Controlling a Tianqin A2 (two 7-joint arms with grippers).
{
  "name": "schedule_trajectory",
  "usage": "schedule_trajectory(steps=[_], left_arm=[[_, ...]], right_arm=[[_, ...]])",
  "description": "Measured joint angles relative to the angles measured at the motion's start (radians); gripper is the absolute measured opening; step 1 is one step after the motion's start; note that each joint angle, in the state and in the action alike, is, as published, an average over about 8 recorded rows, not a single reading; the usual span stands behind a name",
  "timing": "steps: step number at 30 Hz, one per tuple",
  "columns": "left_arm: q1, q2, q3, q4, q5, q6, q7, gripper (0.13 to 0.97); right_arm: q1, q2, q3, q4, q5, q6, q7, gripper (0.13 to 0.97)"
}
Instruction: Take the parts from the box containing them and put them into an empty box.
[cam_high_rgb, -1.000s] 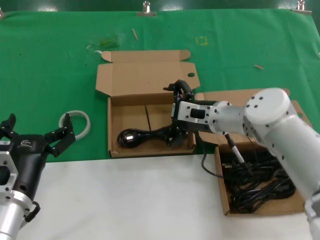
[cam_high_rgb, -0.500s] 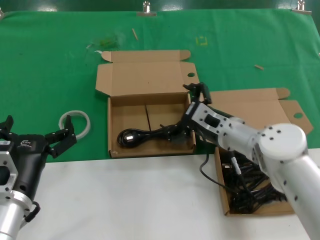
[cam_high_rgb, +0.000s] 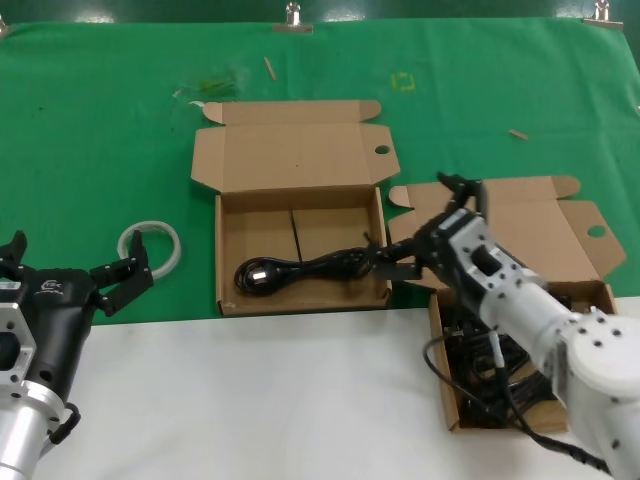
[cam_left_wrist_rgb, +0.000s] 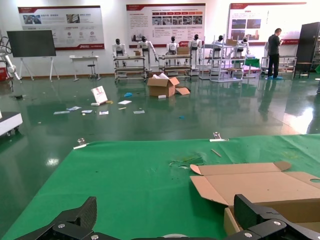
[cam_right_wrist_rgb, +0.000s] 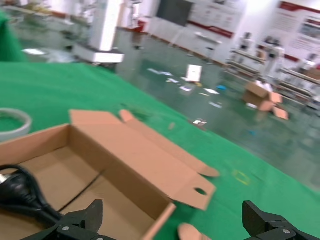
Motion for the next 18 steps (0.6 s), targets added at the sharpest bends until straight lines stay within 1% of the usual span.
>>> schedule_trajectory(steps=[18], left_arm=[[0.0, 0.0, 0.0, 0.0, 0.0, 0.0, 0.0, 0.966]], right_arm=[[-0.311, 0.066, 0.135, 0.366, 0.125, 0.197, 0.18, 0.966]])
